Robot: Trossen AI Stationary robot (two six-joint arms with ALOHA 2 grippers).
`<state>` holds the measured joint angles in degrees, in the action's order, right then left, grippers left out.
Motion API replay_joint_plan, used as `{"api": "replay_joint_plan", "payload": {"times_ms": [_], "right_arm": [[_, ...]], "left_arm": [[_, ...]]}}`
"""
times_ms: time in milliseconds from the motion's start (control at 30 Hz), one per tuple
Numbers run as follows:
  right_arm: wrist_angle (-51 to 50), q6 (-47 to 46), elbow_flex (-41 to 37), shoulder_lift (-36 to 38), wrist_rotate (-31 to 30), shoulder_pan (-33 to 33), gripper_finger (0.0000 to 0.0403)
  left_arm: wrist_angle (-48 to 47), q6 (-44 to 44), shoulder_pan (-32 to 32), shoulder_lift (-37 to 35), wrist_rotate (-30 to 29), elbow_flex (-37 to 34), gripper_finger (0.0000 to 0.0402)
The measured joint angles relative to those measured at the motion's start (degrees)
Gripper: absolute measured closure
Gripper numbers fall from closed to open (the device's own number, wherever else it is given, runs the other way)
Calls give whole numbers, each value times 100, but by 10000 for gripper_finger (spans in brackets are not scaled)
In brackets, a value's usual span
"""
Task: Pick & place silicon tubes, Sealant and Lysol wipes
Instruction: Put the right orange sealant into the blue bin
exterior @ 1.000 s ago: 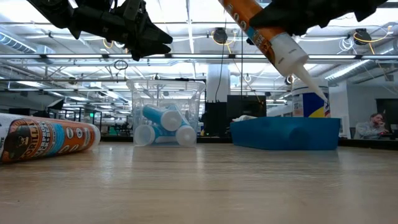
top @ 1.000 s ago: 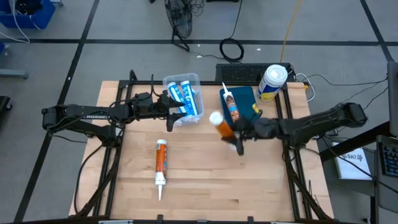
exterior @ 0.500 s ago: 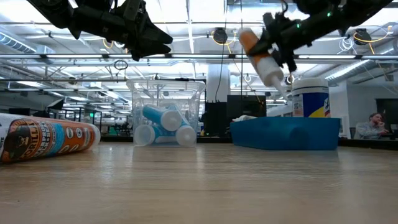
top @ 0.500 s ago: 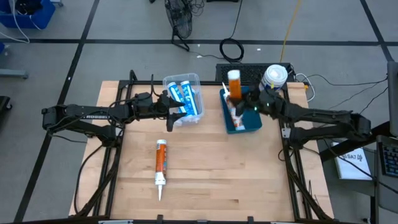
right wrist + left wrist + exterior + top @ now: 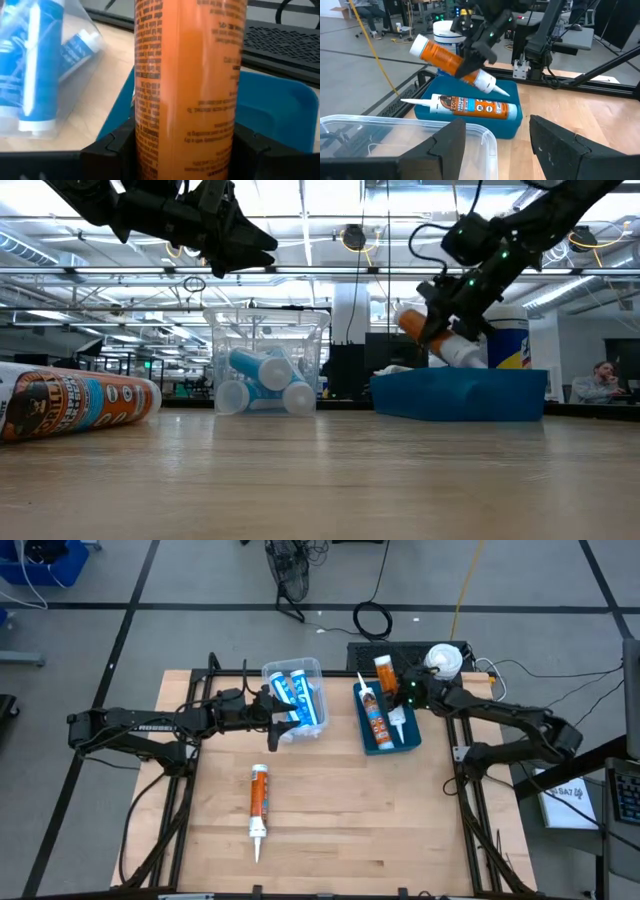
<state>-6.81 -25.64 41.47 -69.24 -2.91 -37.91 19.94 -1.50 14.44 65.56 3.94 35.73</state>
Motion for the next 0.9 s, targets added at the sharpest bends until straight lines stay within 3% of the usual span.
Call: {"api": "replay_joint_plan", "payload": {"times_ms": [533, 900], "right_arm": [[177, 85, 2, -1074, 8, 29, 197], [223, 108, 4, -1149, 13, 50, 143]], "left_arm": [[0, -1, -1, 0, 0, 0, 183], [3, -1, -2, 0, 0, 0, 183]]}}
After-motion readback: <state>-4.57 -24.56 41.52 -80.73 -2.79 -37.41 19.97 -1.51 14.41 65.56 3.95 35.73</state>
